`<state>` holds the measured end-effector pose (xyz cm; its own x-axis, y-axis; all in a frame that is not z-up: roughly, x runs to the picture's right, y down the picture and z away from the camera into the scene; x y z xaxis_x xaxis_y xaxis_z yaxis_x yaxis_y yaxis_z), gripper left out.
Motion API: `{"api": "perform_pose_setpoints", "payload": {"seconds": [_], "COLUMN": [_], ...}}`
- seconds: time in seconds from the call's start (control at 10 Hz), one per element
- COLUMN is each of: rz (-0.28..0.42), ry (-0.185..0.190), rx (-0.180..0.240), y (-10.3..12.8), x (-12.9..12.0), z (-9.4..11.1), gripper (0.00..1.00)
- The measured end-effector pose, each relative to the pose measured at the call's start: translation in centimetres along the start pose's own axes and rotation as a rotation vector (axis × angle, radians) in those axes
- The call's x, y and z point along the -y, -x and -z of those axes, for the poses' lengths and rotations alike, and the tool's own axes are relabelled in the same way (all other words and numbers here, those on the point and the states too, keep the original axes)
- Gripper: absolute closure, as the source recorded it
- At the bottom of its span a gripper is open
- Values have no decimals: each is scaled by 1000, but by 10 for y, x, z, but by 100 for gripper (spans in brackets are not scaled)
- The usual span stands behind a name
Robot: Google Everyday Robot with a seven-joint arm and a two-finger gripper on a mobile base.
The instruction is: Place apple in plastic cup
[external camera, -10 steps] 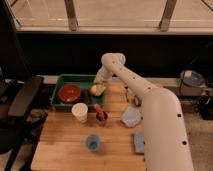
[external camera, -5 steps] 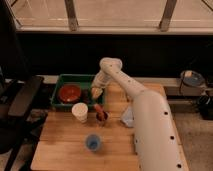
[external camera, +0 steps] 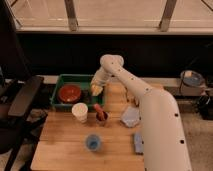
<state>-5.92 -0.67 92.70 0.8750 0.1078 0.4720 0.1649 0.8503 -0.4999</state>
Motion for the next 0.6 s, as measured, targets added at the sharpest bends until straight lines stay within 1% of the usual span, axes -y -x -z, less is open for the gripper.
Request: {"api": "perform_pose_setpoints", "payload": {"seconds": [0.2, 0.3, 0.4, 0.6], "rz": [6, 5, 8, 8], "ry": [-47, -57, -67, -69], "rx": [6, 13, 19, 9], "y": [4, 5, 4, -1], "x": [5, 5, -3, -23], "z": [40, 56, 88, 118], "gripper": [100, 100, 100, 100]}}
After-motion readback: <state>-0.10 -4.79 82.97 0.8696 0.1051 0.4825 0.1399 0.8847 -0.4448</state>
